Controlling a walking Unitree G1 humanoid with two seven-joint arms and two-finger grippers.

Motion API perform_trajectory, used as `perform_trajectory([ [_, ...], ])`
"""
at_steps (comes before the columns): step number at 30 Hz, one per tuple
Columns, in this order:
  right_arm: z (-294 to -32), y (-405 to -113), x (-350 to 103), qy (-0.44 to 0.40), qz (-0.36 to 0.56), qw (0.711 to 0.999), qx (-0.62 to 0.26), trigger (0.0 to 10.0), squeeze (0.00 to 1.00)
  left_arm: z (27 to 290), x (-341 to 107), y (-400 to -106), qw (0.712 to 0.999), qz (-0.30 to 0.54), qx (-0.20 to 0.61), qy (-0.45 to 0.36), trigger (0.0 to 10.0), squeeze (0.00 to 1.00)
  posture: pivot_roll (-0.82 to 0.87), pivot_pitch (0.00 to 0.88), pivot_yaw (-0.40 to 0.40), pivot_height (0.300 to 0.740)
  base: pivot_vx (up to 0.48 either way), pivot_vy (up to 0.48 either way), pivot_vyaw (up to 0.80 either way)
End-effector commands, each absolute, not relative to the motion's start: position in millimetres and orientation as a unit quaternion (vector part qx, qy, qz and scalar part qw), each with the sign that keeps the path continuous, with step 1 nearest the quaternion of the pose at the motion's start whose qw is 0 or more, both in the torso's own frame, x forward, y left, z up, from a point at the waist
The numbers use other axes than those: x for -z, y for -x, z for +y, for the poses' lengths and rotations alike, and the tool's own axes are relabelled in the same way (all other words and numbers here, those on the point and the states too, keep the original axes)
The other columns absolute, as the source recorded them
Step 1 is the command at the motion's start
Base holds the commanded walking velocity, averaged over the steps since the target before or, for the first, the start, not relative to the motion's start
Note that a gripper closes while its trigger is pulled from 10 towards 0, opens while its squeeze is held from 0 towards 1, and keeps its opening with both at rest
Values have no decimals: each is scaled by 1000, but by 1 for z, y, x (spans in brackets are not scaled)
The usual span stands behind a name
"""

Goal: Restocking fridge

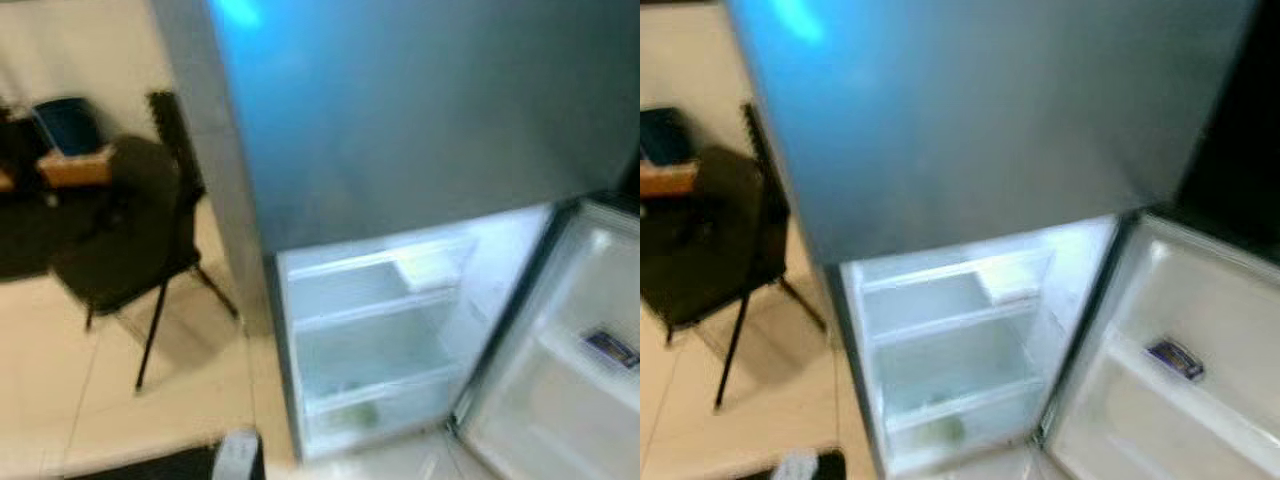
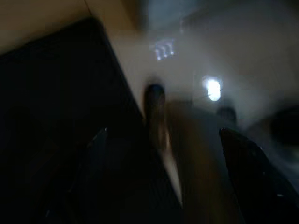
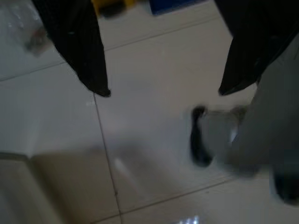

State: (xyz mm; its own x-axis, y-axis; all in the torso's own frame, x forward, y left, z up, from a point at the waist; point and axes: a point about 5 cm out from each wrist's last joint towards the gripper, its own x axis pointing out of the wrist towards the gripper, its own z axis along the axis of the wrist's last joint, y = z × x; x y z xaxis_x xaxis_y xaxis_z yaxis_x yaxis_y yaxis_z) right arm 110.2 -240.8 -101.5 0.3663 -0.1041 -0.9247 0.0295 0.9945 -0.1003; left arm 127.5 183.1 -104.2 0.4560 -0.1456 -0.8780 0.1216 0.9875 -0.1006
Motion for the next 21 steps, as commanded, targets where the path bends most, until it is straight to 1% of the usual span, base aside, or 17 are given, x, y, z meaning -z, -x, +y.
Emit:
perform_trajectory([
  [1, -238, -105, 104, 34, 568, 821, 35, 10000, 0, 181, 107, -120, 842, 533, 81, 14, 10000, 0, -8, 0, -46, 740, -375, 0, 0],
  [19, -237, -101, 105, 29, 572, 819, 36, 10000, 0, 179, 107, -121, 842, 532, 85, 13, 10000, 0, -14, 0, -42, 740, -378, 0, 0],
  [21, -236, -101, 105, 29, 572, 819, 36, 10000, 0, 180, 107, -122, 844, 530, 84, 6, 10000, 0, -14, 0, -42, 740, 0, 0, 0],
])
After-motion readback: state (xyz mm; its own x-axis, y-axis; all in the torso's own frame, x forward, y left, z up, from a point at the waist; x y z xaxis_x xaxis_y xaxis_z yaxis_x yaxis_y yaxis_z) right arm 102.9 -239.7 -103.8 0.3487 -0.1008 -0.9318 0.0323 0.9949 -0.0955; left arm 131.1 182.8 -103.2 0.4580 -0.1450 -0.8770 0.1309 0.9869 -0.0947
